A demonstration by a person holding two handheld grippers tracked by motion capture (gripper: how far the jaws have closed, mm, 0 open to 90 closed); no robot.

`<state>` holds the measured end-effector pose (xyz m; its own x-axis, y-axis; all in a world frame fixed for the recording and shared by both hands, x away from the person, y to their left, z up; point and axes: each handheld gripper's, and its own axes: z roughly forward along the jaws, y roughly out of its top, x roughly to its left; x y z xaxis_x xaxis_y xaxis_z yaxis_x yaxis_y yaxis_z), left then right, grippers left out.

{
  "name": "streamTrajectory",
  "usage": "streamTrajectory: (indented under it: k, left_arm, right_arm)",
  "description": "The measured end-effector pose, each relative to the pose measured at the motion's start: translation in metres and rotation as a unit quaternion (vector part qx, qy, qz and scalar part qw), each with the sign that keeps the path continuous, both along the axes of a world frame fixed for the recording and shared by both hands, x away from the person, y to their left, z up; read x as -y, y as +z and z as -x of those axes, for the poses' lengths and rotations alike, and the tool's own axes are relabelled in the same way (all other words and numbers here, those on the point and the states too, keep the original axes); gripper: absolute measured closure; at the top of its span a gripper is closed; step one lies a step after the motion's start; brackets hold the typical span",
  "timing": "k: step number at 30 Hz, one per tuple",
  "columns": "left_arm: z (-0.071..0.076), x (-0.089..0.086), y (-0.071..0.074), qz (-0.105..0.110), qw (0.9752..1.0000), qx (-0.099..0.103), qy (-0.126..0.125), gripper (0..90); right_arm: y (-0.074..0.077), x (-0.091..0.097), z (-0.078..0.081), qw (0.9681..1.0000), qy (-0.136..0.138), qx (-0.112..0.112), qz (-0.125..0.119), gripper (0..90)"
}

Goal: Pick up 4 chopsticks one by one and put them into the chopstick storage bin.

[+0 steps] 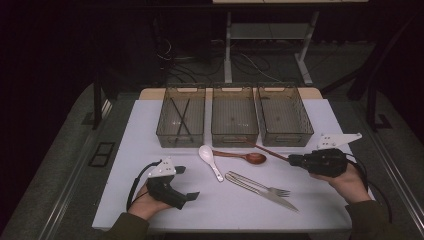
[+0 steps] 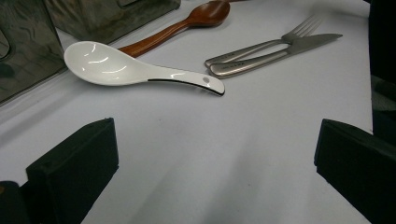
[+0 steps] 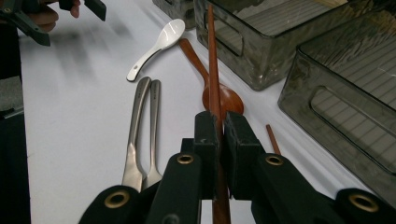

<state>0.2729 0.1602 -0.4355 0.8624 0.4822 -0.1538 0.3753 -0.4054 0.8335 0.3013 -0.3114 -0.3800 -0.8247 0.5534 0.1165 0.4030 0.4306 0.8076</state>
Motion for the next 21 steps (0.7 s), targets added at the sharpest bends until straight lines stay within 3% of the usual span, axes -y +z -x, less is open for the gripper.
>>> streamTrajectory:
  k: [21]
  left_arm:
    - [0.001, 0.0, 0.001, 0.006, 1.0, 0.0, -0.001, 0.0]
  right_arm:
    - [0.007, -0.039, -0.019, 0.9998, -0.007, 0.005, -0.019, 84.2]
